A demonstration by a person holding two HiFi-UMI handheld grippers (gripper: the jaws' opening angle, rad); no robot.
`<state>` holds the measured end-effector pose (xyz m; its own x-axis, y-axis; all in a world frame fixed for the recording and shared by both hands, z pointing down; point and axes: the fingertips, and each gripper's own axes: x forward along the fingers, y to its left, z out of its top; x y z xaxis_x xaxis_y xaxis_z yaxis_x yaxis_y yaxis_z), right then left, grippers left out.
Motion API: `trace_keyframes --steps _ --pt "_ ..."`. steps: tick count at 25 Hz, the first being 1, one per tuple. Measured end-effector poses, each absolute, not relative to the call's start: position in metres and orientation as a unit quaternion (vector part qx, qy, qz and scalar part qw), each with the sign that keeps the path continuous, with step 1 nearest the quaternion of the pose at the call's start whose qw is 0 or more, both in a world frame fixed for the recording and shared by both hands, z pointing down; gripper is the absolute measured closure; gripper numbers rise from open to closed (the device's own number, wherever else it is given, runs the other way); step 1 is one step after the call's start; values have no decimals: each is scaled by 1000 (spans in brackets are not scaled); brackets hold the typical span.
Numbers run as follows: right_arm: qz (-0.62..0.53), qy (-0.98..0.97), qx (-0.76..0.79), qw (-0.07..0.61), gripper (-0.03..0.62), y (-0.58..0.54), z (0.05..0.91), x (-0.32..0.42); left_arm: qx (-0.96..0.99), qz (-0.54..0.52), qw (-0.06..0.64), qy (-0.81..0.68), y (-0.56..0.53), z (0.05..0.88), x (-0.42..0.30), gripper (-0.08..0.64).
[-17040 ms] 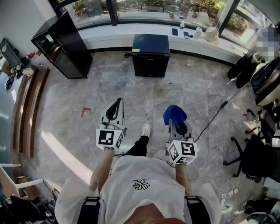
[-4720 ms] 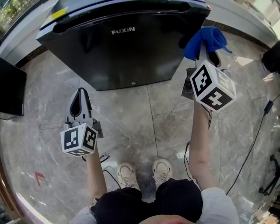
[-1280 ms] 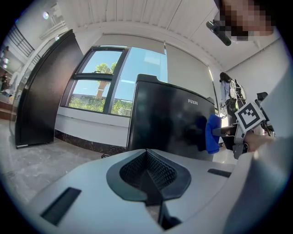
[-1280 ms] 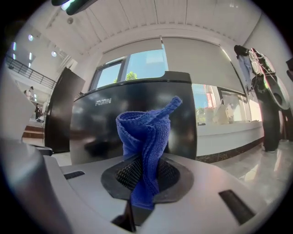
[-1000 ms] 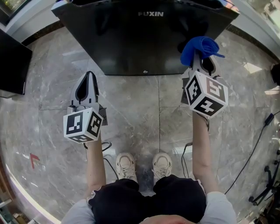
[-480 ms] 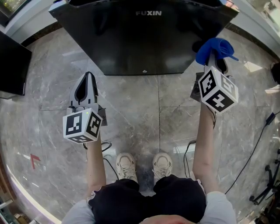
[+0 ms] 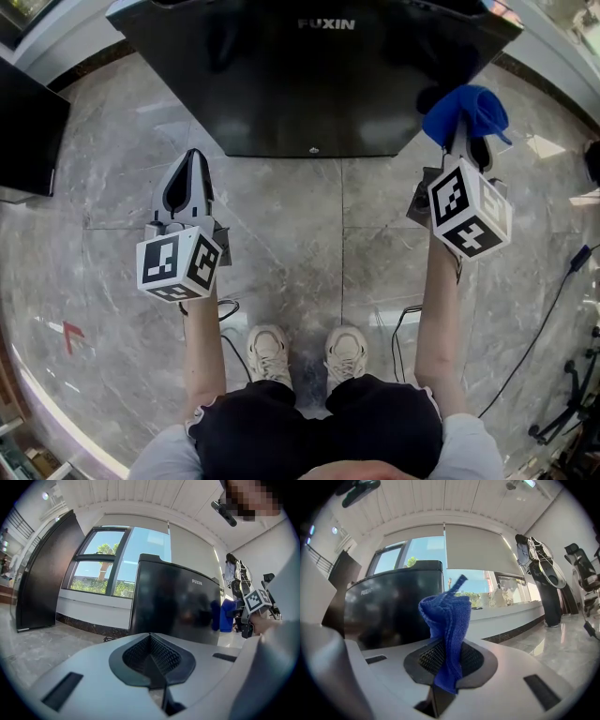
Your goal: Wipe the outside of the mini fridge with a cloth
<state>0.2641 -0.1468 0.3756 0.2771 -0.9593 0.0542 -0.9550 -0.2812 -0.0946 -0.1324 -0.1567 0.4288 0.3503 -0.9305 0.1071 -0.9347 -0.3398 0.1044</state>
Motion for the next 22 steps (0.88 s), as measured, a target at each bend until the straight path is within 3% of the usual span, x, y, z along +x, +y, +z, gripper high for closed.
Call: trace_keyframes --steps 9,15,22 --pt "-71 756 -649 37 520 -142 371 116 819 16 69 -569 -155 426 -131 555" --pt "-83 839 -537 13 520 -154 392 -10 808 10 77 -583 -160 432 -150 555" --pt "2 869 -494 -44 520 -177 419 -106 796 -25 62 -601 -166 434 -186 555"
